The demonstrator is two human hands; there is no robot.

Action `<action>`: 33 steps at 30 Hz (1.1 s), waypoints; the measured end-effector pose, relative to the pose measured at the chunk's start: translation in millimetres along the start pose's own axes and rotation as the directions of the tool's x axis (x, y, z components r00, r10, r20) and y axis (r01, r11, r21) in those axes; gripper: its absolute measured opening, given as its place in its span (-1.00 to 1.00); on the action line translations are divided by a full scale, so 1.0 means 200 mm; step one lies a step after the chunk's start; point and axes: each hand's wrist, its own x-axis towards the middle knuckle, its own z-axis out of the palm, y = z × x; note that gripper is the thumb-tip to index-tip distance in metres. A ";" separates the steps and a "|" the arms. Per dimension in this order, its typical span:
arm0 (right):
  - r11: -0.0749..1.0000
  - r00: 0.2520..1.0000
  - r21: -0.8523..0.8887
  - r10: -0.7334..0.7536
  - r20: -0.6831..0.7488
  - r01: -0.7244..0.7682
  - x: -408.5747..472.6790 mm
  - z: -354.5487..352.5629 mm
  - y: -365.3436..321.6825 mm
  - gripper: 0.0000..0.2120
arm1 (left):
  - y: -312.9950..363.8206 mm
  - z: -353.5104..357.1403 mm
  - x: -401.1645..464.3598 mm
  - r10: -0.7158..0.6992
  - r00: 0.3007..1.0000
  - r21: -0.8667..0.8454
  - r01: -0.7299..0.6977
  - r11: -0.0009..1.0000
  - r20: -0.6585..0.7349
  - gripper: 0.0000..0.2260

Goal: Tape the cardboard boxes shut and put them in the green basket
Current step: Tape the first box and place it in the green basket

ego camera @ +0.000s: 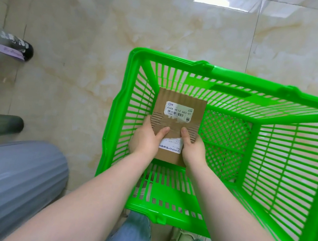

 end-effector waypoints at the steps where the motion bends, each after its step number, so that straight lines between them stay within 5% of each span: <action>1: 1.000 1.000 0.014 0.000 -0.011 0.001 0.00 0.00 0.00 -0.75 | 0.02 -0.01 0.01 0.025 1.000 0.029 -0.024 0.999 -0.004 -0.47; 8: 0.997 0.999 -0.065 -0.033 0.025 0.034 0.02 0.01 -0.01 -0.81 | -0.05 -0.01 -0.02 0.103 0.995 0.098 -0.101 0.990 -0.012 -0.39; 17: 0.990 0.993 -0.111 -0.071 0.092 0.081 0.02 0.03 -0.01 -0.82 | -0.13 0.02 -0.05 0.026 0.997 0.163 -0.013 0.987 -0.079 -0.34; 26: 0.995 0.999 -0.088 -0.036 0.028 0.038 -0.02 0.05 -0.03 -0.72 | -0.06 -0.02 -0.02 0.008 1.000 0.031 -0.008 0.999 -0.006 -0.42; 33: 0.993 0.997 -0.092 0.079 0.017 -0.077 -0.04 0.03 -0.06 -0.18 | 0.03 -0.08 -0.06 -0.074 0.997 -0.152 0.071 0.986 -0.008 -0.35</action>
